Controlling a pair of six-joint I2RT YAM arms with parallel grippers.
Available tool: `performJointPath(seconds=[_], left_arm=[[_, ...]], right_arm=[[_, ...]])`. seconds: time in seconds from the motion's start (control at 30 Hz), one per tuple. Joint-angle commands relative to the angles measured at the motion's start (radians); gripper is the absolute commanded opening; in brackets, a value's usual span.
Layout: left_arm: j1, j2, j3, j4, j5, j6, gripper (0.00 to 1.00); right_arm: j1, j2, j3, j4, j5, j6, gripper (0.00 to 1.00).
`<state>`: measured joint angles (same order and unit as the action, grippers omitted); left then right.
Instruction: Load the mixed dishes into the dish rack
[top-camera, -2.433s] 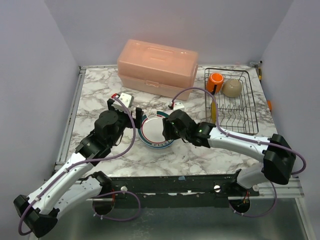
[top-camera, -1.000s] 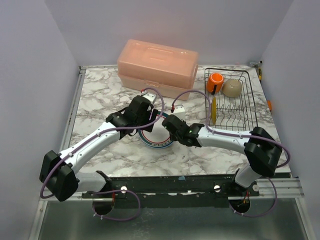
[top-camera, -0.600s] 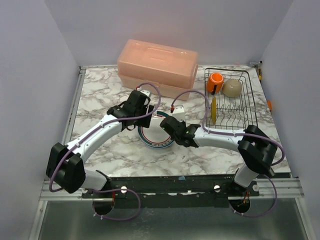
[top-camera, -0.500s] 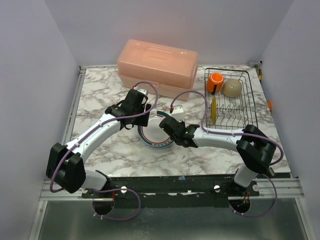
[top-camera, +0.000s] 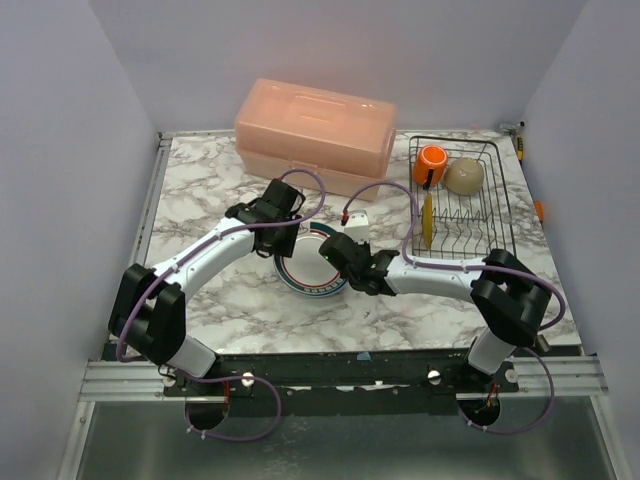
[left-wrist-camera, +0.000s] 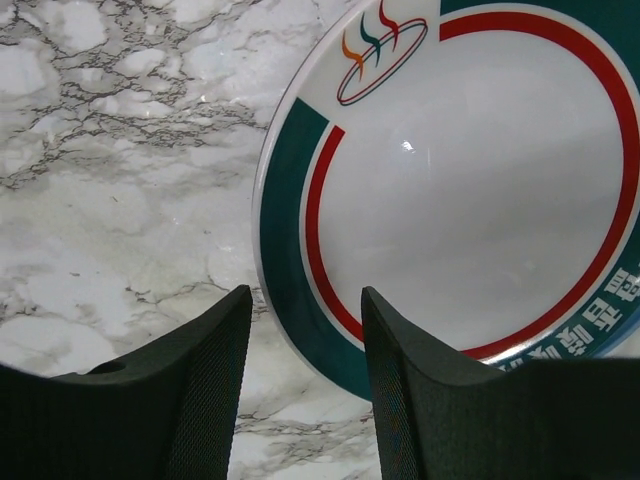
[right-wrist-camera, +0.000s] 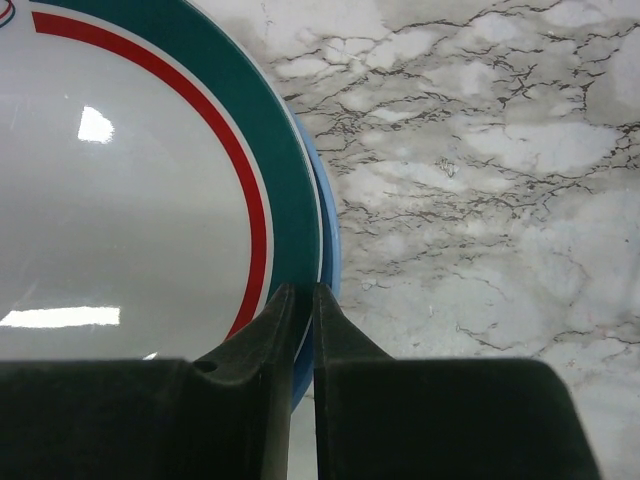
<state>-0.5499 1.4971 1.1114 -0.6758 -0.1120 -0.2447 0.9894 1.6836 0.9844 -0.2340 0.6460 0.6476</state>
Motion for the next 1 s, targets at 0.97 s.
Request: performJointPath(seconds=[0.97], left_arm=[[-0.005, -0.171, -0.038, 0.091, 0.111, 0.033, 0.23]], right_arm=[[0.000, 0.036, -0.039, -0.023, -0.023, 0.005, 0.11]])
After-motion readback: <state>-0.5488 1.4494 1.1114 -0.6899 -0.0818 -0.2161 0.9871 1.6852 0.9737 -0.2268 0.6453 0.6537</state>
